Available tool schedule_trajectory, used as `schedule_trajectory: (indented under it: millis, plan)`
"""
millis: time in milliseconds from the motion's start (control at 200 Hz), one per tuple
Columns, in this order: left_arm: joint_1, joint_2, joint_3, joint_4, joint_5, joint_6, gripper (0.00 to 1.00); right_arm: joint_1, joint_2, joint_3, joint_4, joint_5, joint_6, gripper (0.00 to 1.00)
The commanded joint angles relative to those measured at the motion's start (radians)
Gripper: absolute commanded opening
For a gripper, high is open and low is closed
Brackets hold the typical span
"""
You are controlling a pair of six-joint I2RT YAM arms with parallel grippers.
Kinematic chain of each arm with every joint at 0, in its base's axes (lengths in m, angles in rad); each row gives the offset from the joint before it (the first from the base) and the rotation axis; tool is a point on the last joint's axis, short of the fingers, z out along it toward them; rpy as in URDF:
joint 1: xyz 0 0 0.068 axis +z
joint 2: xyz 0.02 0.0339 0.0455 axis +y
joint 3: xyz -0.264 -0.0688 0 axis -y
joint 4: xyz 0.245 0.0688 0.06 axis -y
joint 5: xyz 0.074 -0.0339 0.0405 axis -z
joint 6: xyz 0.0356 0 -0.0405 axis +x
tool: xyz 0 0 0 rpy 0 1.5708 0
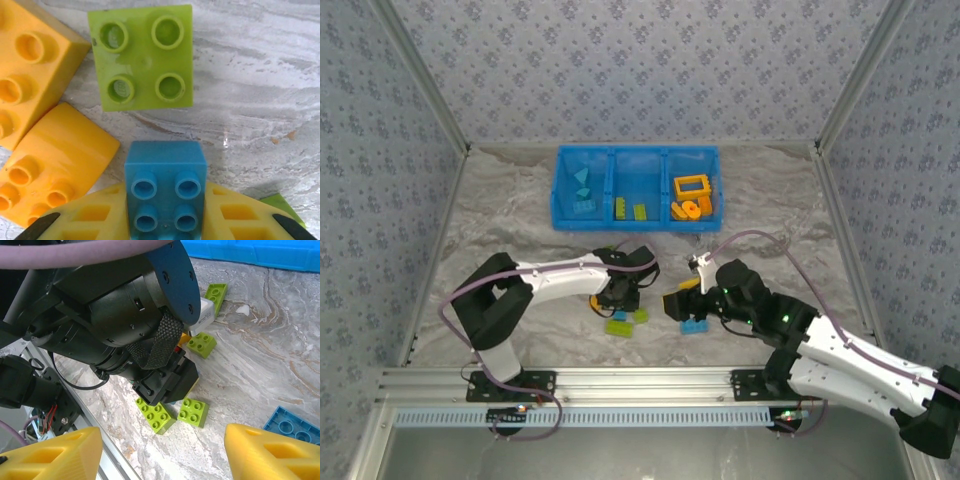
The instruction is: Sort the legos into containers by color
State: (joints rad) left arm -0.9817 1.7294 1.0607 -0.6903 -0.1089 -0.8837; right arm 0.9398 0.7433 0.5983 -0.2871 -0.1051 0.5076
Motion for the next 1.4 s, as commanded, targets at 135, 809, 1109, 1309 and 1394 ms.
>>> schedule_trajectory:
  millis: [135, 809, 1109, 1309, 1394]
  plan:
    - [0.038, -0.190, 0.191, -0.191, -0.114, 0.045, 0.31, 0.004, -0.016, 0.083, 0.004, 0.067, -0.034, 0.68]
    - [0.670, 0.335, 0.878, -0.075, 0.222, 0.406, 0.30, -0.081, 0.347, 0.257, 0.353, 0.110, -0.021, 0.68]
    - [0.693, 0.548, 1.087, -0.117, 0.300, 0.394, 0.31, -0.085, 0.560, 0.435, 0.425, 0.189, -0.163, 0.69]
    - [0.693, 0.605, 1.116, -0.126, 0.303, 0.383, 0.32, -0.087, 0.673, 0.619, 0.324, 0.229, -0.204, 0.69]
    - [0.693, 0.620, 1.117, -0.129, 0.301, 0.387, 0.32, -0.084, 0.697, 0.673, 0.283, 0.243, -0.206, 0.69]
